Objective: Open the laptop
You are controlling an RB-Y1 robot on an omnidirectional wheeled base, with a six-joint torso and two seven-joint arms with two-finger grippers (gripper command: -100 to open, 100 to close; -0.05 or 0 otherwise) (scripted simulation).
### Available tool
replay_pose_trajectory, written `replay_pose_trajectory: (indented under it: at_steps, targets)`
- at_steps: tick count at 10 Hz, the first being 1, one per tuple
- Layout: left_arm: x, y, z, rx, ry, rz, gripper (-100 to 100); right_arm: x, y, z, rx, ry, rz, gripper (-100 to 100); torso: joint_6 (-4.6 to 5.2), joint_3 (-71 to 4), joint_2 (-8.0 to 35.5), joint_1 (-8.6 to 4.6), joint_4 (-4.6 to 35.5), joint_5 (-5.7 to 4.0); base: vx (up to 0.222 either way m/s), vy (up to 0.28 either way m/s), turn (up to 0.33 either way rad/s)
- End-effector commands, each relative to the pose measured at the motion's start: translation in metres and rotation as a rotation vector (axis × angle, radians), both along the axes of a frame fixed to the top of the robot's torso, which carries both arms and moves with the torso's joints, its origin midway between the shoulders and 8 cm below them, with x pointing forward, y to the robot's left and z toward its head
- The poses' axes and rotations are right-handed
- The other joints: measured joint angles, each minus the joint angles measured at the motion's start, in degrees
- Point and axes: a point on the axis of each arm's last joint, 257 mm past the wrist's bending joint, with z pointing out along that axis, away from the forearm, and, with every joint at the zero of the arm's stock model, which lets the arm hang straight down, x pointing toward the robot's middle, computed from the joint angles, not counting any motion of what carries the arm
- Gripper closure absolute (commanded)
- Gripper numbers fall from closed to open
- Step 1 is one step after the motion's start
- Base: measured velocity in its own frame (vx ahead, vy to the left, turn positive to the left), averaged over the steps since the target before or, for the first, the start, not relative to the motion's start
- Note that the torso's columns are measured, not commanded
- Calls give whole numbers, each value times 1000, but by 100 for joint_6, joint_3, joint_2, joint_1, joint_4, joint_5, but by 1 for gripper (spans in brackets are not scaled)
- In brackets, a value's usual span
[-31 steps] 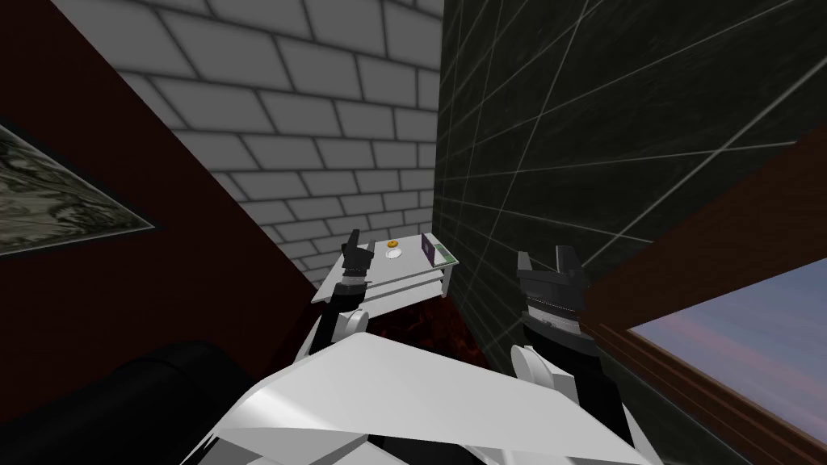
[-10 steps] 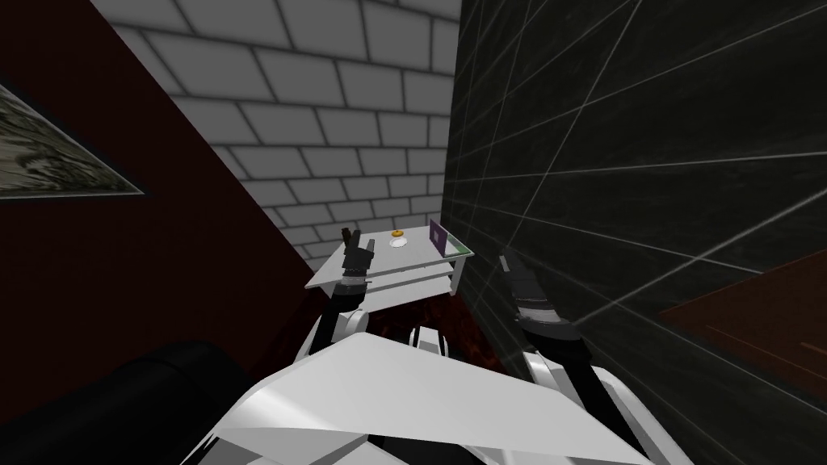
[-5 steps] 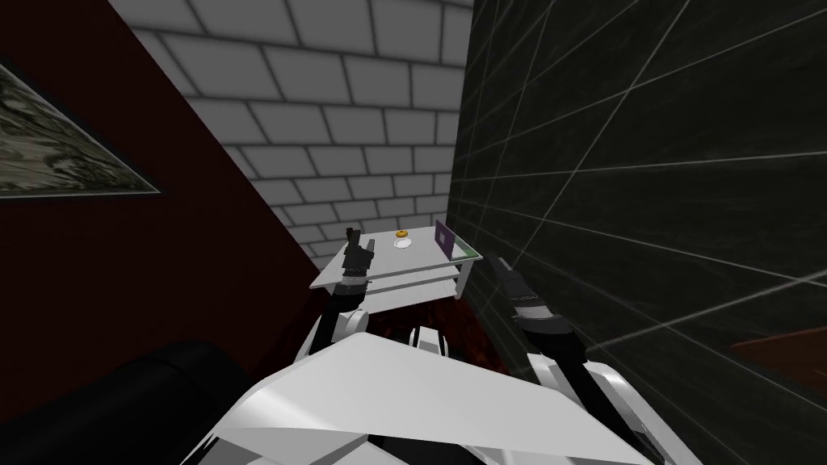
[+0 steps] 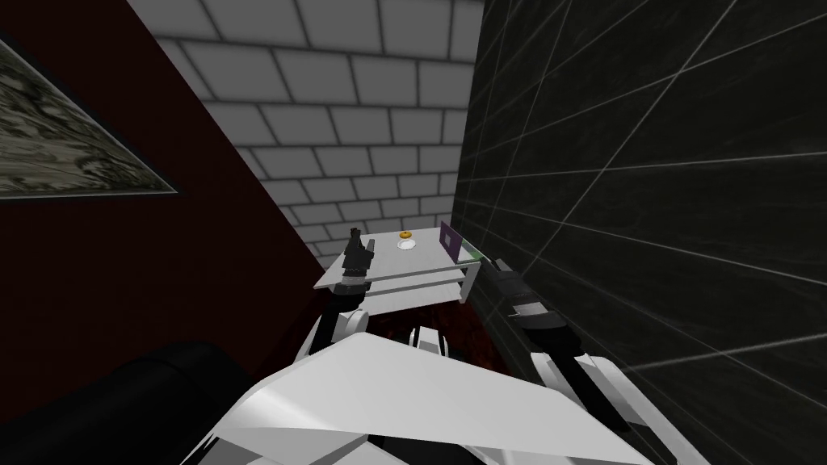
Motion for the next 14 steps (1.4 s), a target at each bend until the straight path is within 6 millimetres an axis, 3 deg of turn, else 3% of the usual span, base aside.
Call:
replay_pose_trajectory:
  at_steps: [1, 8, 14]
  targets:
    - [0, 0, 0, 0, 0, 0, 0, 6, -5, -18, -175, 17, -42, -100, -3, 4, 5, 1, 2, 0, 44, 50, 93]
    - [0, 0, 0, 0, 0, 0, 0, 21, -26, -52, -545, 33, -127, -100, -3, 1, 0, 0, 1, 0, 52, 38, 65]
    - [0, 0, 0, 0, 0, 0, 0, 35, -61, -77, -910, 31, -211, -100, -4, 0, -1, 3, 1, 1, 52, 38, 71]
